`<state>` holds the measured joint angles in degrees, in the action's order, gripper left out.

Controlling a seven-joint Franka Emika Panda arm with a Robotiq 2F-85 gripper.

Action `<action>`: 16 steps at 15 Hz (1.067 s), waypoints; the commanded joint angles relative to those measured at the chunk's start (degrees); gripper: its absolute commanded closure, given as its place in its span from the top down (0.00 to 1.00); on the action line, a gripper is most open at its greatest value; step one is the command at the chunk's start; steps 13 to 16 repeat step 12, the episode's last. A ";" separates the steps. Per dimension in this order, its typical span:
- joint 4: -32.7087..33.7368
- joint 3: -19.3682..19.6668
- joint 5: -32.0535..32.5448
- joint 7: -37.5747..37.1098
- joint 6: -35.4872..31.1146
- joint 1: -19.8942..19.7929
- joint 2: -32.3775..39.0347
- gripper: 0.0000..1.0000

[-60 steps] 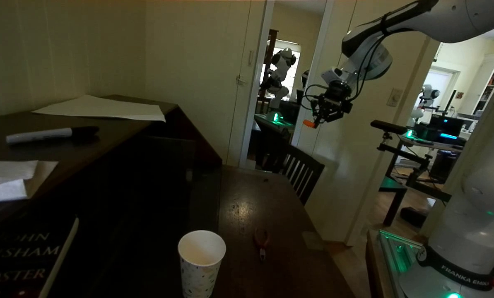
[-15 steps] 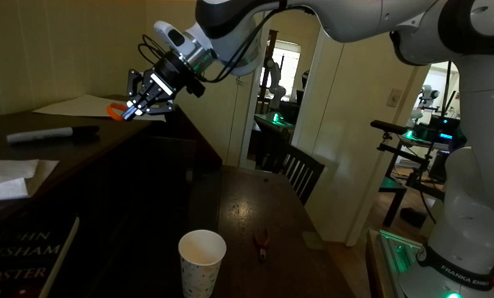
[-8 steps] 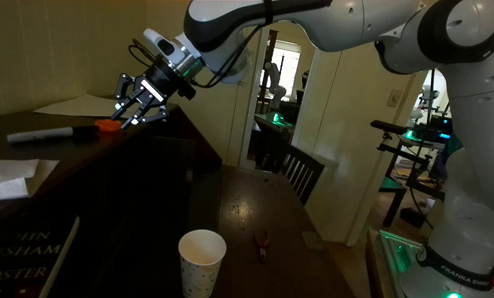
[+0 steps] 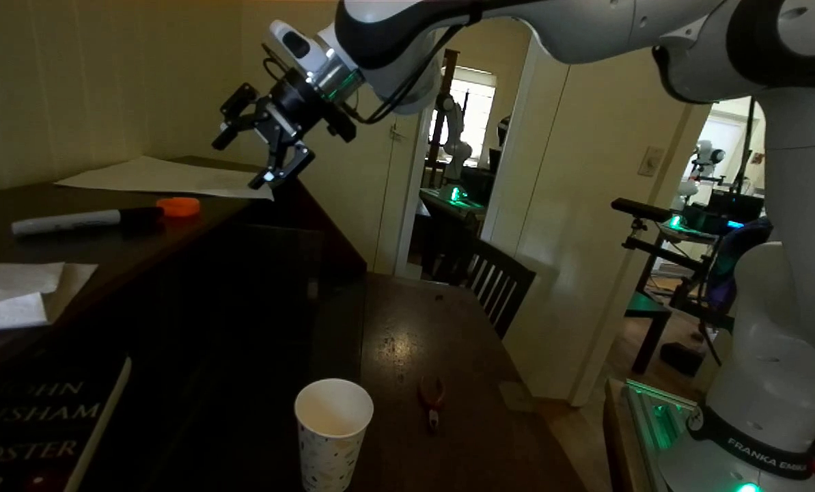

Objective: Put the orange band on top of the shelf

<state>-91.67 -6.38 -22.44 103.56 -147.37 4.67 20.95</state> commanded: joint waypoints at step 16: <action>-20.79 9.40 5.85 -23.28 9.66 -6.14 -27.01 1.00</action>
